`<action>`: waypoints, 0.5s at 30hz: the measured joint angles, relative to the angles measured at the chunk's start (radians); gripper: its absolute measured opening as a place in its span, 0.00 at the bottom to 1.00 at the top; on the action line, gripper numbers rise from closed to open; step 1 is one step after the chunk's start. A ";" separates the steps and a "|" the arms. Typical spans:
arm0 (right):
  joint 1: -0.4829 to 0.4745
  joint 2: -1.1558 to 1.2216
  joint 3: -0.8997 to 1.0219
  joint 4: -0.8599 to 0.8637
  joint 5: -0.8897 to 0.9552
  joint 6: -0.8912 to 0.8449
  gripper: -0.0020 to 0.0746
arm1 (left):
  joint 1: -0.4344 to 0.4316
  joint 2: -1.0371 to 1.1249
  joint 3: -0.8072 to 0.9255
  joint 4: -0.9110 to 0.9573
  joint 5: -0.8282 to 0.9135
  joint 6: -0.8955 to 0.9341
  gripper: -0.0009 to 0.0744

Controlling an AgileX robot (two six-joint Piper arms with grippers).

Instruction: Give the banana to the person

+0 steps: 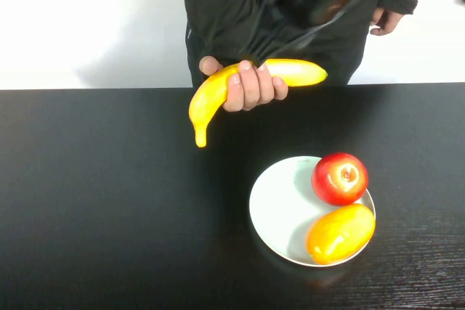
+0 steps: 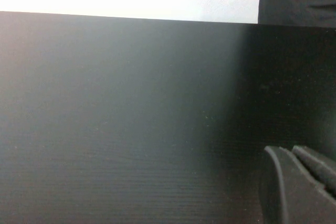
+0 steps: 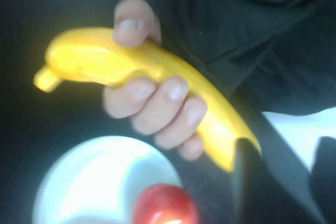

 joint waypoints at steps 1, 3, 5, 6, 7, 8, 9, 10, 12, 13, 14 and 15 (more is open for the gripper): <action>0.000 -0.040 0.028 0.012 0.000 0.023 0.03 | 0.000 0.000 0.000 0.000 0.000 0.000 0.01; -0.002 0.026 0.050 0.029 -0.050 0.003 0.08 | 0.000 0.000 0.000 0.000 0.000 0.000 0.01; -0.002 -0.060 0.124 0.053 -0.048 0.041 0.05 | 0.000 0.000 0.000 0.000 0.000 0.000 0.01; -0.002 -0.101 0.162 0.066 -0.046 0.059 0.04 | 0.000 0.000 0.000 0.000 0.000 0.000 0.01; -0.002 -0.131 0.191 0.075 -0.044 0.075 0.03 | 0.000 0.000 0.000 0.000 0.000 0.000 0.01; -0.002 -0.166 0.226 0.082 -0.041 0.093 0.03 | 0.000 0.000 0.000 0.000 0.000 0.000 0.01; -0.002 -0.196 0.255 0.084 -0.041 0.108 0.03 | 0.000 0.000 0.000 0.000 0.000 0.000 0.01; -0.002 -0.216 0.275 0.086 -0.040 0.115 0.02 | 0.000 0.000 0.000 0.000 0.000 0.000 0.01; -0.002 -0.252 0.305 0.081 -0.037 0.126 0.02 | 0.000 0.000 0.000 0.000 0.000 0.000 0.01; -0.002 -0.262 0.313 0.075 -0.036 0.130 0.02 | 0.000 0.000 0.000 0.000 0.000 0.000 0.01; -0.002 -0.272 0.315 0.068 -0.036 0.132 0.02 | 0.000 0.000 0.000 0.000 0.000 0.000 0.01; -0.002 -0.281 0.315 0.061 -0.036 0.132 0.02 | 0.000 0.000 0.000 0.000 0.000 0.000 0.01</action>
